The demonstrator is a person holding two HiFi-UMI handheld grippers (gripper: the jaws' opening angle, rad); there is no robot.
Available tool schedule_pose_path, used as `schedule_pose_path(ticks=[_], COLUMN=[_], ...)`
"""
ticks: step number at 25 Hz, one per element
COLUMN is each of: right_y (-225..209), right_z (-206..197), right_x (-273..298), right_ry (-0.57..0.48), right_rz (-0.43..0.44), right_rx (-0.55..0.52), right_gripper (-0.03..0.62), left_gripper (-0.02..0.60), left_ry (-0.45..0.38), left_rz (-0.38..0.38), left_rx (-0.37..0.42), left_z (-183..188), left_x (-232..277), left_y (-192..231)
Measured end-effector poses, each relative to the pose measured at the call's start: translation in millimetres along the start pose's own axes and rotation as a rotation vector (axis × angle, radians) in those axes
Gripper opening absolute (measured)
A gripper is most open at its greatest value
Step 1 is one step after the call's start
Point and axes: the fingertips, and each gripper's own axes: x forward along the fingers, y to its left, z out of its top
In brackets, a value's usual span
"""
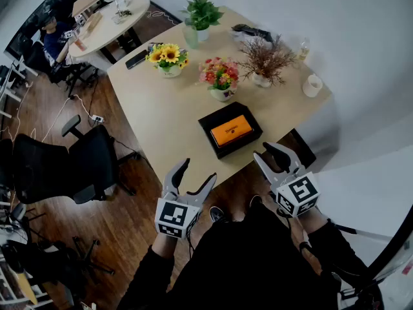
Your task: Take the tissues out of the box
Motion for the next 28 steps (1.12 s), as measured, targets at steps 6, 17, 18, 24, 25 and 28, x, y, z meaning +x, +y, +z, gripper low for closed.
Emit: schedule_pose_path(ticks=[6, 17, 18, 24, 25, 28], right_y=[-29.8, -61.9, -63.0, -66.1, -66.9, -73.1], right_z=[-31.7, -113.8, -120.4, -149.3, -151.5, -156.0], right_x=[57.0, 138.4, 142.9, 157.6, 159.8, 169.0], right_ry=[0.178, 0.508, 0.532, 0.667, 0.688, 0.743], right_rz=[0.018, 0.343, 0.374, 0.543, 0.56, 0.57], right_rx=[-0.158, -0.438, -0.479, -0.489, -0.482, -0.502], right_gripper=[0.221, 0.333, 0.334, 0.334, 0.336, 0.337], left_gripper=[0.322, 0.362, 0.363, 0.362, 0.362, 0.362], left_ry=[0.187, 0.518, 0.549, 0.689, 0.704, 0.764], left_rz=[-0.149, -0.125, -0.118, -0.119, -0.126, -0.133], left_rx=[0.172, 0.215, 0.215, 0.194, 0.19, 0.174], left_z=[-17.2, -65.1, -71.0, -94.8, -94.6, -100.2], left_x=[75.0, 193.2, 200.0, 225.4, 227.2, 231.0], left_y=[22.7, 26.4, 28.9, 29.6, 29.0, 32.9])
